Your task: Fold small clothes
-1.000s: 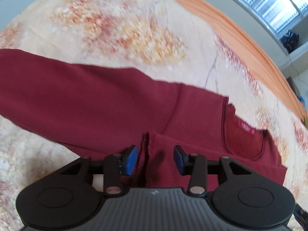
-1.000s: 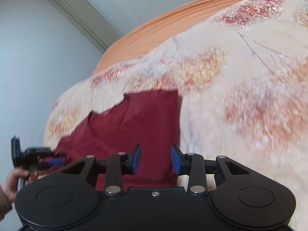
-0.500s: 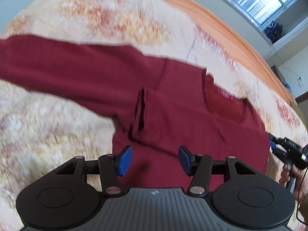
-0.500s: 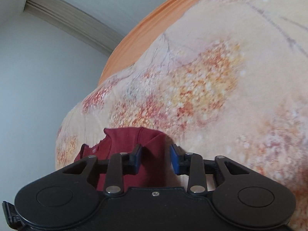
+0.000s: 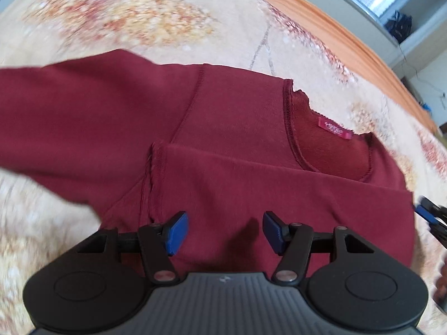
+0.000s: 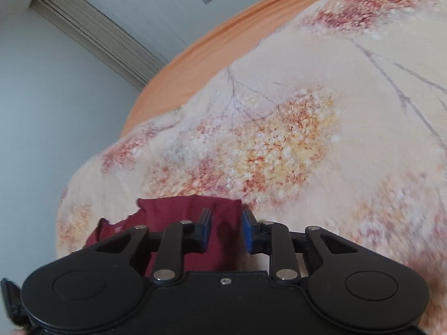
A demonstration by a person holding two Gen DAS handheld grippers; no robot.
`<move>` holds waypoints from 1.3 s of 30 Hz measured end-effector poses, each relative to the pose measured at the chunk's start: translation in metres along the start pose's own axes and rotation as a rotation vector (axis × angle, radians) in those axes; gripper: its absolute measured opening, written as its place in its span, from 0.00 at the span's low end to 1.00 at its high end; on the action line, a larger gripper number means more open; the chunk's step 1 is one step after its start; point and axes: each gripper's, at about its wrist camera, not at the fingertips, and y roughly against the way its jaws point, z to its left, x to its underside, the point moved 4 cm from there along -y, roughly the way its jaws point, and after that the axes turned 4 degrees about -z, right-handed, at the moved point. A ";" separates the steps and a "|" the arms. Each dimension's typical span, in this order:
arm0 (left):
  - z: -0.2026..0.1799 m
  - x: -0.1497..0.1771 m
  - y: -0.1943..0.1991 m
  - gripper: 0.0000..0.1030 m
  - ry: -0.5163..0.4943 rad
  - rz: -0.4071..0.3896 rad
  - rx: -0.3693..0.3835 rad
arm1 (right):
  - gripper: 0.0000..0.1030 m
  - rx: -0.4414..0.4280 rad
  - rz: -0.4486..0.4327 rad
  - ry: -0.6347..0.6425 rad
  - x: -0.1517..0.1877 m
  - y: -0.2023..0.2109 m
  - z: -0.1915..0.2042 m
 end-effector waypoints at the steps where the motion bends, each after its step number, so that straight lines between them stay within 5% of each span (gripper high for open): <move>1: 0.001 -0.002 -0.004 0.62 -0.007 0.001 -0.007 | 0.27 -0.015 0.020 -0.003 0.009 0.007 0.000; 7: 0.007 -0.004 -0.013 0.62 0.018 0.006 -0.020 | 0.26 -0.072 0.170 0.021 0.081 0.021 -0.002; 11: 0.004 -0.003 -0.012 0.62 -0.027 0.013 -0.026 | 0.25 -0.117 0.153 -0.006 0.094 0.027 -0.003; 13: 0.004 -0.003 -0.013 0.62 -0.034 0.016 -0.025 | 0.12 -0.112 0.192 -0.010 0.093 0.025 -0.002; 15: 0.005 -0.004 -0.013 0.62 -0.026 0.016 -0.025 | 0.08 -0.122 0.212 -0.146 0.086 0.027 -0.010; 17: 0.006 -0.005 -0.013 0.62 -0.017 0.015 -0.024 | 0.06 -0.070 0.170 -0.259 0.075 0.033 -0.023; 21: 0.005 -0.002 -0.016 0.64 -0.036 0.015 -0.037 | 0.09 0.074 0.240 -0.155 0.079 0.028 -0.029; 23: 0.002 -0.001 -0.014 0.64 -0.060 0.011 -0.046 | 0.23 0.068 0.173 -0.141 0.071 0.041 -0.023; 27: 0.006 0.008 -0.005 0.64 -0.093 0.005 -0.050 | 0.29 -0.004 0.060 -0.123 0.058 0.057 0.006; 29: 0.016 0.016 0.003 0.64 -0.057 0.001 -0.039 | 0.41 -0.022 0.072 -0.098 0.060 0.053 0.023; 39: 0.054 0.057 0.067 0.72 0.032 -0.065 0.092 | 0.59 -0.012 0.103 -0.020 0.113 0.087 0.081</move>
